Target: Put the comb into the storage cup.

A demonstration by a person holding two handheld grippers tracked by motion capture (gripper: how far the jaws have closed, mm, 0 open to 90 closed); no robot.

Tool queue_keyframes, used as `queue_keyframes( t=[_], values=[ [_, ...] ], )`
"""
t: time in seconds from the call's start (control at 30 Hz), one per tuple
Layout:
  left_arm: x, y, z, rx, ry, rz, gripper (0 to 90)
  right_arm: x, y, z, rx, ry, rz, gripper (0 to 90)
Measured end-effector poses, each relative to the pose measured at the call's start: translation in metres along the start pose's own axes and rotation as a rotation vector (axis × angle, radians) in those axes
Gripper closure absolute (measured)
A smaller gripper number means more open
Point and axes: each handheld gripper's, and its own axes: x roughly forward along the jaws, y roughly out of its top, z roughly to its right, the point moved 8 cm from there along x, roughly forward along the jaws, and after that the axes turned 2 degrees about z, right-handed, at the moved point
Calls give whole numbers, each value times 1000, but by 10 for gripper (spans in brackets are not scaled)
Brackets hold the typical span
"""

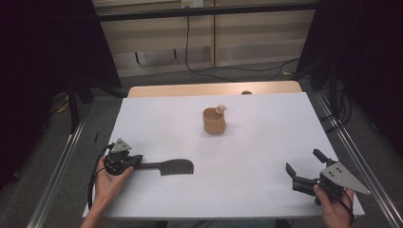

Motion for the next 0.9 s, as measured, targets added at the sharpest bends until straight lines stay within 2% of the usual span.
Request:
queue_keyframes(
  t=[0.23, 0.4, 0.83, 0.9],
  values=[
    [-2, -3, 1, -18, -6, 12, 900, 0, 0, 0, 2, -1, 1, 1],
    [-4, -5, 0, -8, -9, 6, 900, 0, 0, 0, 0, 0, 2, 3],
    [-7, -7, 3, -18, -21, 8, 900, 0, 0, 0, 1, 1, 0, 3],
    [-8, -8, 3, -5, -26, -1, 900, 0, 0, 0, 0, 1, 0, 3]
  ],
)
